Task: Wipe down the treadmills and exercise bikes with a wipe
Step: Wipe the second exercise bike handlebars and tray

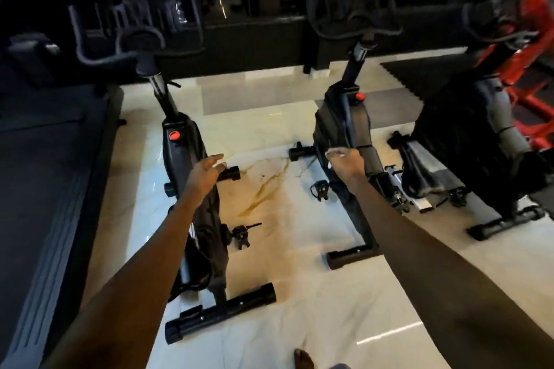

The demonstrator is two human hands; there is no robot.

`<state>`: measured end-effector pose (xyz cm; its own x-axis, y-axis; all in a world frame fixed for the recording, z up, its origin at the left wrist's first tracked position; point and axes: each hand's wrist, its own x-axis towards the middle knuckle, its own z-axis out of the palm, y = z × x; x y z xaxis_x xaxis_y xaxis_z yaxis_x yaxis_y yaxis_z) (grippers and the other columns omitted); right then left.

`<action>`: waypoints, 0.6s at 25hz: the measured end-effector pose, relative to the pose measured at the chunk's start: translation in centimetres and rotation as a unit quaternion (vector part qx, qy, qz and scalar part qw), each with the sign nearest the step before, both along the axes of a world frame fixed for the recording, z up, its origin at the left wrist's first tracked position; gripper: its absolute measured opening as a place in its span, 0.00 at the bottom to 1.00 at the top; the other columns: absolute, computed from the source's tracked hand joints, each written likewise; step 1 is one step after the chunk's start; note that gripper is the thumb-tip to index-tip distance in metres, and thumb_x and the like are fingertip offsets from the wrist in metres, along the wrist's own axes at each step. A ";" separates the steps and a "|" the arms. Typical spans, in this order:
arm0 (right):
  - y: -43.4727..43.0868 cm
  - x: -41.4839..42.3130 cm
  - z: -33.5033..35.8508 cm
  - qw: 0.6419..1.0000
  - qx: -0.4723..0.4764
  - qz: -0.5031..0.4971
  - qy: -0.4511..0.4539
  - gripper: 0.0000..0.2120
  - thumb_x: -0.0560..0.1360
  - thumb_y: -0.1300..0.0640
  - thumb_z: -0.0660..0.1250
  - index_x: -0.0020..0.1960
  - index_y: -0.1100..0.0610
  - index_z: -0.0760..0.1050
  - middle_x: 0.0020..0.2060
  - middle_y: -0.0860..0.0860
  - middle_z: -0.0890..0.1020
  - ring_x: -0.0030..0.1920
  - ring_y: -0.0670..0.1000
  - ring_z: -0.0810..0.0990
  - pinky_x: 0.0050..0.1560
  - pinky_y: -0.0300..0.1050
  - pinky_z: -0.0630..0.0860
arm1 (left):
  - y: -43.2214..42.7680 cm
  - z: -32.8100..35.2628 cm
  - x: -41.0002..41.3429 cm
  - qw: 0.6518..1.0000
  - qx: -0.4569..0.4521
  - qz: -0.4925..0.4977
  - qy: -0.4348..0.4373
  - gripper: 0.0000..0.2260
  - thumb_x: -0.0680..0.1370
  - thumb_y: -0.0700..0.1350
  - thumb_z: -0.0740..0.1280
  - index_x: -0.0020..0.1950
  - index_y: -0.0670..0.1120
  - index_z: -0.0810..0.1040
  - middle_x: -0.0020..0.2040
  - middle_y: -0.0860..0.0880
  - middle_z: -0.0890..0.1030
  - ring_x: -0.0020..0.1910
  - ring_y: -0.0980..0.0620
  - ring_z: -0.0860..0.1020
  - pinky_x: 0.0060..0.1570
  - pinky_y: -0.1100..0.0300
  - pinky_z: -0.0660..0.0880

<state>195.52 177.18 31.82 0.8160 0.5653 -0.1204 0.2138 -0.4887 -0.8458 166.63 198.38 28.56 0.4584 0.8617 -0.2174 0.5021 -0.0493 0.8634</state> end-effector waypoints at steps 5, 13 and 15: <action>-0.6 7.8 9.2 0.993 0.092 -0.028 -0.061 0.21 0.75 0.55 0.75 0.64 0.63 0.78 0.53 0.53 0.81 0.52 0.48 0.79 0.41 0.30 0.68 | 1.7 9.1 10.8 0.993 0.076 -0.061 -0.063 0.17 0.81 0.46 0.67 0.71 0.52 0.76 0.71 0.48 0.75 0.69 0.49 0.72 0.65 0.59 0.66; 1.2 18.3 18.0 0.984 0.095 -0.046 -0.144 0.23 0.74 0.55 0.74 0.67 0.61 0.76 0.61 0.56 0.81 0.60 0.54 0.79 0.57 0.40 0.73 | 3.6 19.4 21.5 0.980 0.150 -0.085 -0.098 0.19 0.82 0.47 0.67 0.73 0.53 0.74 0.72 0.45 0.74 0.71 0.47 0.72 0.70 0.54 0.67; 2.5 20.4 19.1 0.983 0.103 -0.050 -0.141 0.22 0.74 0.54 0.75 0.66 0.61 0.77 0.60 0.55 0.81 0.59 0.54 0.80 0.57 0.40 0.73 | 4.7 20.7 23.6 0.978 0.165 -0.086 -0.095 0.20 0.81 0.47 0.67 0.74 0.53 0.73 0.73 0.45 0.73 0.72 0.47 0.71 0.70 0.53 0.67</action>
<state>215.95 179.65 50.94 0.8533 0.4691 0.2277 0.4136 -0.3429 -0.8434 190.26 203.03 49.24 0.6079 0.7770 0.1635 0.2937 -0.4114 0.8629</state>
